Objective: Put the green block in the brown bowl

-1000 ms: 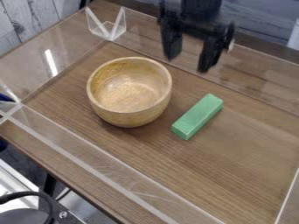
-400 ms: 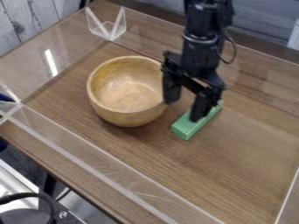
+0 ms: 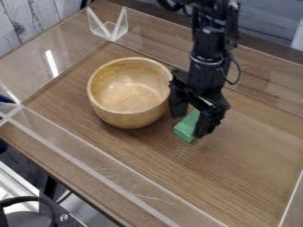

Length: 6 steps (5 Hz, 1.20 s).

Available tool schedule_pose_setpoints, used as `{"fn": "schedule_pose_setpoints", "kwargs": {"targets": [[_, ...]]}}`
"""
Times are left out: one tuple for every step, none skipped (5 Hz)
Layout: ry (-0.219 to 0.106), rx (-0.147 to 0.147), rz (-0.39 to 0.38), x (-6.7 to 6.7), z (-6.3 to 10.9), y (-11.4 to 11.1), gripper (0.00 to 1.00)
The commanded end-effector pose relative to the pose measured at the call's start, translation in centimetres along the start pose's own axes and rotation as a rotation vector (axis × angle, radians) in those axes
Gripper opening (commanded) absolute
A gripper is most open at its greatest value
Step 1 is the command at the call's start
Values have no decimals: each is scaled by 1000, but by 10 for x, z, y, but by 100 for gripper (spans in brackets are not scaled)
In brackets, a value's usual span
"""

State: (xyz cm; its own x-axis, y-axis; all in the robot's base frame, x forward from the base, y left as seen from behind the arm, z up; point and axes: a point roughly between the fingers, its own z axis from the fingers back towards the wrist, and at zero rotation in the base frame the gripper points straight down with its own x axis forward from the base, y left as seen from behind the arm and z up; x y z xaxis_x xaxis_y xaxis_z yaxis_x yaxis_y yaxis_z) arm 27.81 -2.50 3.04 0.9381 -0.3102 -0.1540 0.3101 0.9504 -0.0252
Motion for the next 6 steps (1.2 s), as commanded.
{"fn": "schedule_pose_setpoints", "kwargs": {"targets": [[-50, 15, -12, 13, 8, 4, 0], [-68, 12, -25, 15, 5, 3, 0], [-81, 7, -36, 17, 3, 3, 0], [-92, 4, -45, 18, 2, 2, 0], [-103, 2, -54, 19, 1, 1, 0], [-115, 1, -62, 19, 1, 0, 0]]}}
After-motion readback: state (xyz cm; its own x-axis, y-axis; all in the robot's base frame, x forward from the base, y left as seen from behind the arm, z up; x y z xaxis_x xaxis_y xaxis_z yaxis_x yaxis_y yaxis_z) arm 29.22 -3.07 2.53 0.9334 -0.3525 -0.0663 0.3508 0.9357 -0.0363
